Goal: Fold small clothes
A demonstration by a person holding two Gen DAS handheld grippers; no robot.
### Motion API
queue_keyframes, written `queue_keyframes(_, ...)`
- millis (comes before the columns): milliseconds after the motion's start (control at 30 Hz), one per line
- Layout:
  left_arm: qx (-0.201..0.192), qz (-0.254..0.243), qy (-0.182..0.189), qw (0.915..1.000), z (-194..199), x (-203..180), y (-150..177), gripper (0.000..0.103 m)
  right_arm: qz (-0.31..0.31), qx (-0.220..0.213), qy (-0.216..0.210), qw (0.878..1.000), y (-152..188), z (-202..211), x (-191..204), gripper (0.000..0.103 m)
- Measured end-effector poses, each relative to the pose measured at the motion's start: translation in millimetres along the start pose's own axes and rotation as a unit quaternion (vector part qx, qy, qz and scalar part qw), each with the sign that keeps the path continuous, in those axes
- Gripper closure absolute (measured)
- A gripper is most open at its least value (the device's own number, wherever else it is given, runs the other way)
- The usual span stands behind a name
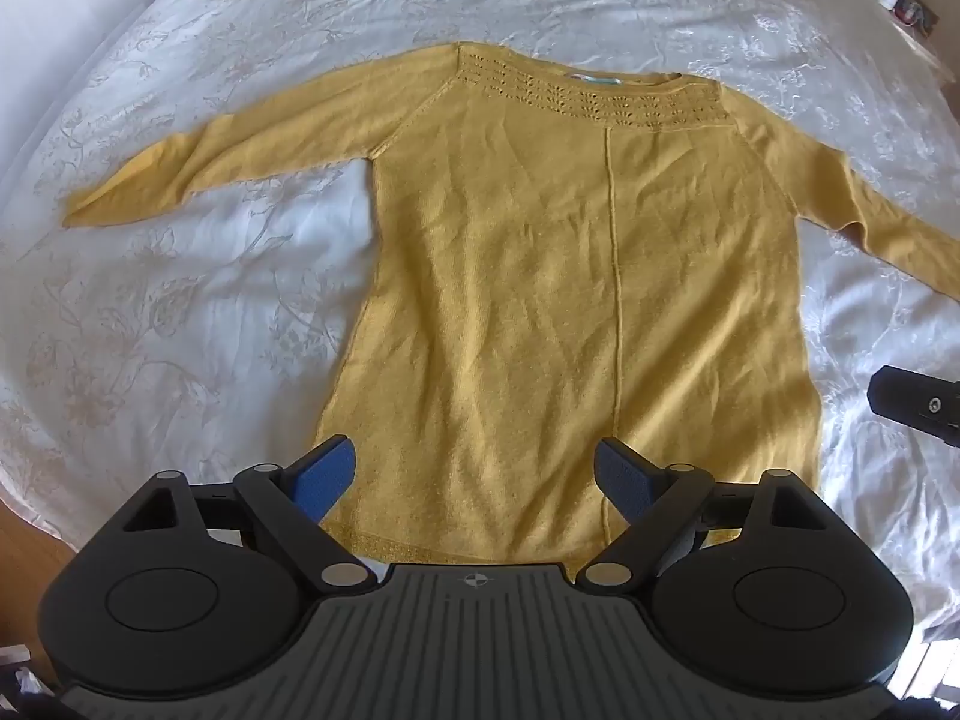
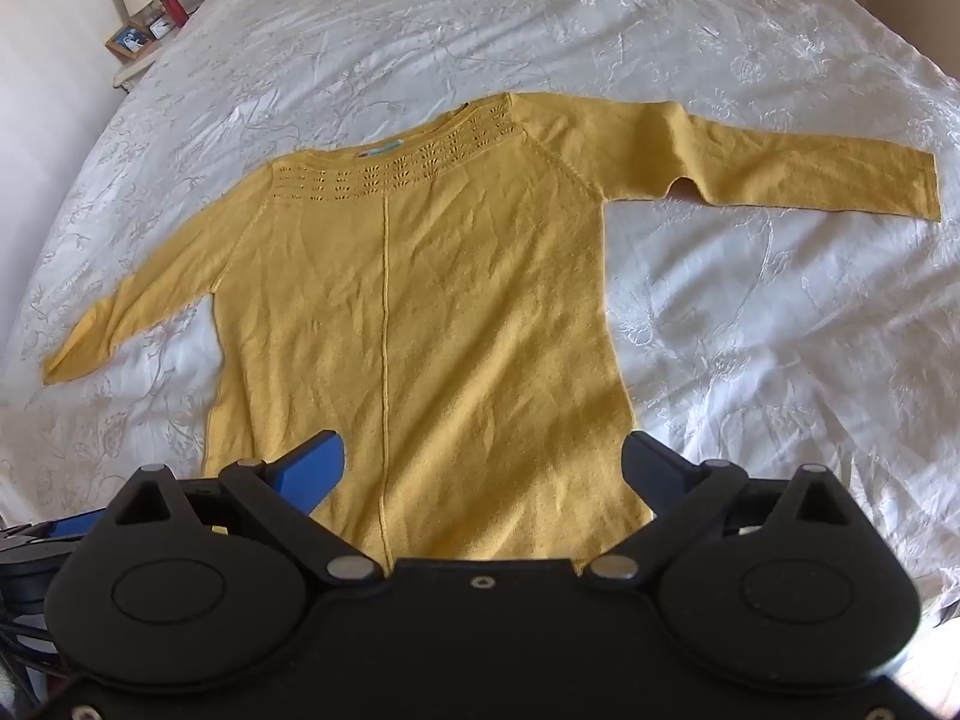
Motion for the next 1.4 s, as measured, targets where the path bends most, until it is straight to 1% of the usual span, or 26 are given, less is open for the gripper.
queue_keyframes(333,-0.004,-0.008,0.005,1.0000,0,0,-1,0.016,0.000,-0.004,-0.015,1.000,-4,-2,-6,0.004)
queue_keyframes(500,-0.004,-0.014,0.013,0.9998,-1,-2,-2,0.016,-0.003,-0.003,-0.020,1.000,-4,1,1,0.004)
queue_keyframes(567,-0.002,-0.017,0.018,0.9997,-3,-2,-2,0.016,-0.002,-0.001,-0.024,1.000,-4,-1,2,0.005)
queue_keyframes(600,-0.002,-0.019,0.018,0.9997,-3,-2,-2,0.018,-0.001,0.000,-0.027,1.000,-3,-2,3,0.008)
queue_keyframes(633,-0.004,-0.020,0.017,0.9996,-3,-1,1,0.022,-0.001,0.003,-0.031,1.000,-3,-3,3,0.009)
queue_keyframes(667,-0.004,-0.020,0.018,0.9996,-4,0,1,0.025,-0.002,0.002,-0.042,0.999,-3,-5,3,0.009)
queue_keyframes(700,-0.003,-0.019,0.020,0.9996,-5,1,1,0.026,-0.002,0.004,-0.043,0.999,-3,-6,4,0.009)
queue_keyframes(733,-0.001,-0.018,0.023,0.9996,-7,2,1,0.029,-0.003,0.002,-0.051,0.999,-3,-7,4,0.009)
queue_keyframes(767,0.001,-0.016,0.028,0.9995,-9,4,1,0.034,-0.002,0.004,-0.046,0.999,-2,-8,4,0.010)
queue_keyframes(833,0.007,-0.016,0.036,0.9992,-14,8,1,0.039,0.000,0.001,-0.044,0.999,-3,-9,5,0.013)
queue_keyframes(900,0.005,-0.019,0.037,0.9991,-18,13,2,0.047,0.005,-0.003,-0.043,0.999,-4,-10,7,0.016)
queue_keyframes(933,-0.001,-0.023,0.033,0.9992,-21,16,3,0.054,0.008,-0.005,-0.042,0.999,-4,-10,7,0.019)
queue_keyframes(967,-0.008,-0.028,0.027,0.9992,-24,19,5,0.060,0.013,-0.009,-0.033,0.999,-4,-12,7,0.022)
queue_keyframes(1033,-0.030,-0.035,0.012,0.9989,-31,26,10,0.068,0.023,-0.014,-0.027,0.999,-4,-15,7,0.035)
queue_keyframes(1067,-0.043,-0.038,0.010,0.9983,-35,32,13,0.071,0.031,-0.018,-0.019,0.999,-3,-18,8,0.037)
queue_keyframes(1100,-0.056,-0.043,0.014,0.9974,-38,37,15,0.072,0.042,-0.019,-0.007,0.999,-2,-22,8,0.039)
queue_keyframes(1167,-0.072,-0.054,0.036,0.9953,-47,49,21,0.072,0.063,-0.023,0.011,0.998,2,-31,8,0.045)
queue_keyframes(1200,-0.077,-0.056,0.049,0.9943,-52,56,23,0.072,0.074,-0.030,0.014,0.997,4,-37,8,0.050)
queue_keyframes(1233,-0.078,-0.054,0.056,0.9939,-58,62,24,0.072,0.080,-0.034,0.013,0.996,6,-44,5,0.053)
queue_keyframes(1267,-0.075,-0.051,0.055,0.9944,-64,68,25,0.072,0.082,-0.042,0.007,0.996,8,-51,2,0.053)
queue_keyframes(1333,-0.070,-0.051,0.036,0.9956,-77,77,23,0.072,0.078,-0.037,-0.004,0.996,14,-66,-6,0.053)
queue_keyframes(1400,-0.072,-0.063,0.026,0.9951,-87,85,21,0.072,0.063,-0.032,-0.002,0.997,20,-79,-17,0.053)
Point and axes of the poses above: each gripper's, at about its wrist camera, not at the fingertips, and z roughly against the way its jaws point, x to its left, y to its underside, the point moved 2 cm from there along -z, roughly the way its jaws point, and after that the axes turned 15 degrees about x, right-handed, at the moved point
